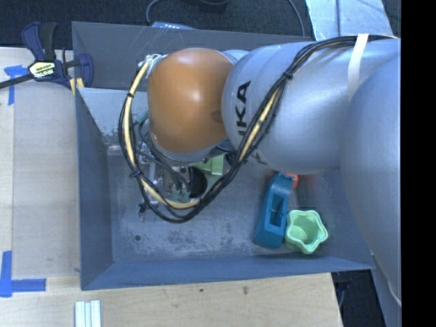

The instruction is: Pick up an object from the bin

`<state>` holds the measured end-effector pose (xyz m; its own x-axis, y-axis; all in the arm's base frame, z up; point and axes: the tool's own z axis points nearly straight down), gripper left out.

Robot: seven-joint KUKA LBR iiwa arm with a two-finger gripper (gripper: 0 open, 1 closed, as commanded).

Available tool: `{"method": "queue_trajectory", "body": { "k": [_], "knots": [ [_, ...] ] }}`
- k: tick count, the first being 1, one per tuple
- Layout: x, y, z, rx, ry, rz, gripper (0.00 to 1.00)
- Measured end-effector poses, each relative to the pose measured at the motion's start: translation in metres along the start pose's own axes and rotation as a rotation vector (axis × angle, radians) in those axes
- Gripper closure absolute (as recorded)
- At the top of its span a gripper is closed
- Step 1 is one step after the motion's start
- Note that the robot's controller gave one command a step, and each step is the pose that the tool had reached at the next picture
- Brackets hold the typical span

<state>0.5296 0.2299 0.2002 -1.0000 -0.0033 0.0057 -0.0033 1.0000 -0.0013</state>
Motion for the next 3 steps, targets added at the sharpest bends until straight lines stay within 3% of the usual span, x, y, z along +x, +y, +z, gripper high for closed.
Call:
{"method": "queue_trajectory", "body": {
  "k": [1, 2, 3],
  "knots": [
    [-0.002, -0.001, -0.005, -0.003, -0.008, 0.004, 0.00],
    [-0.023, -0.043, -0.037, -0.002, -0.003, -0.070, 0.00],
    [-0.028, -0.069, -0.047, 0.001, -0.016, -0.197, 0.00]
  ]
}}
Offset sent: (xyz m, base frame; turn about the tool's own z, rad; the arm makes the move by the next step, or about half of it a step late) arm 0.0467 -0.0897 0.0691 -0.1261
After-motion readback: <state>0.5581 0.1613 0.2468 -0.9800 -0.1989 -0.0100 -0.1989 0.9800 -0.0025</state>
